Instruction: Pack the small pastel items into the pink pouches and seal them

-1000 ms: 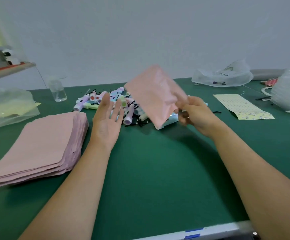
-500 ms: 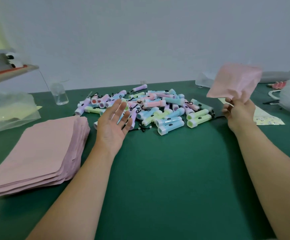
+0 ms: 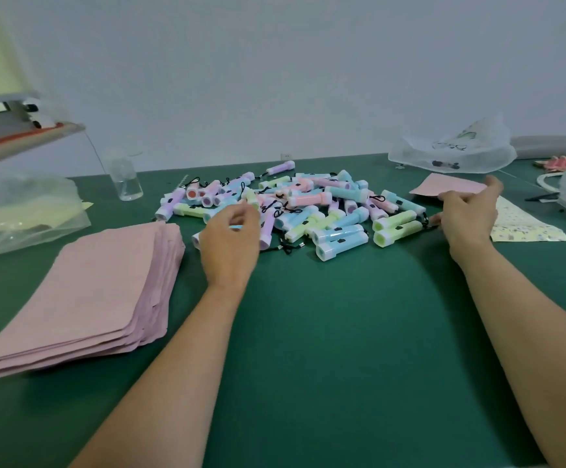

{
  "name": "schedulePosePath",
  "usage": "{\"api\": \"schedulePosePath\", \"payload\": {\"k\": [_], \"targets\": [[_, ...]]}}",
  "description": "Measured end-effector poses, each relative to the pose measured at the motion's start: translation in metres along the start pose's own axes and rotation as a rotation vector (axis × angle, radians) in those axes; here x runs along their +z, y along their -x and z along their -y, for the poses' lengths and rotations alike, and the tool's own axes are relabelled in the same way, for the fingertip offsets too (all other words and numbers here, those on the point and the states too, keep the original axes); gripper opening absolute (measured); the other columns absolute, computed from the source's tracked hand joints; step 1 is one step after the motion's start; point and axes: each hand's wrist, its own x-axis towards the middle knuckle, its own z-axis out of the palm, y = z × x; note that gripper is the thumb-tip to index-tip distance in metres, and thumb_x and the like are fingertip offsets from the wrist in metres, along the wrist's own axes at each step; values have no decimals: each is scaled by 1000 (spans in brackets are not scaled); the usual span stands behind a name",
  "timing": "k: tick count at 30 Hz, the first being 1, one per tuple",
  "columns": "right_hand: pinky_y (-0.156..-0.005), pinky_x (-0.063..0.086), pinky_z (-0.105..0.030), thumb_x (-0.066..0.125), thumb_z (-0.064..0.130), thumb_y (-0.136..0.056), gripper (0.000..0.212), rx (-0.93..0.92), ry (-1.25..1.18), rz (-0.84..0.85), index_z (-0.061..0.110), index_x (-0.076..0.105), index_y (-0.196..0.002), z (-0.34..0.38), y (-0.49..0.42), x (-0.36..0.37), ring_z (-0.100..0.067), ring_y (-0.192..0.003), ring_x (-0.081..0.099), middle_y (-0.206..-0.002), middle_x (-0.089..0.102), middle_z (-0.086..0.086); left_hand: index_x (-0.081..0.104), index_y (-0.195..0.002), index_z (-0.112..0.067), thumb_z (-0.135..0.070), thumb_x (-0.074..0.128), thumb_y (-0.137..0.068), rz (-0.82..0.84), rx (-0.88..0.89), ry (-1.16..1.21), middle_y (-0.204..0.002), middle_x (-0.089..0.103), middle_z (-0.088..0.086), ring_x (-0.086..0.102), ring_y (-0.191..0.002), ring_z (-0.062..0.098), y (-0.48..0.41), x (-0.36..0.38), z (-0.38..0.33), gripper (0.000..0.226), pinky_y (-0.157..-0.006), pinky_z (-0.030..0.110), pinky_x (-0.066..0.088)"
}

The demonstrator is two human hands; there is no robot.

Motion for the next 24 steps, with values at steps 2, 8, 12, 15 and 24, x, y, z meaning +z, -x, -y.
{"api": "schedulePosePath", "payload": {"k": [2,8,12,15,24], "targets": [[-54,52,-20,50,5,-95,61,-111,65,56,24,33,-151,4,12,6,-8,-45,63,-96,70,-1,65,-136,-27,-36,64,-93,-115,278,-665,-135,66,-2,54,-127,25,1,-5,-2,44,-101,43,41],[-61,61,-41,57,13,-98,49,-298,144,343,28,41,-142,16,68,37,-17,-51,65,-103,68,5,10,-168,-16,-45,65,-93,-65,-261,-1066,-170,-4,33,-9,-157,53,-34,-71,-16,97,-118,78,-4],[-69,58,-38,56,15,-97,45,-460,128,590,35,44,-136,25,114,60,-19,-63,67,-96,70,8,16,-166,-14,-35,77,-91,153,-508,-940,-165,25,31,24,-153,51,-41,-104,-2,98,-121,68,22],[-55,51,-25,54,15,-98,48,-548,148,758,37,41,-138,25,137,70,-18,-49,67,-97,66,9,44,-150,-16,-14,84,-83,84,-433,-935,-144,53,20,51,-131,44,-39,-111,-4,78,-92,48,38],[-51,51,-22,54,17,-97,38,-490,72,820,36,50,-130,25,145,77,-19,-48,67,-99,67,9,80,-109,-22,-12,71,-94,-140,-158,-762,-111,72,14,62,-99,40,-26,-118,-43,20,-88,50,51]]}}
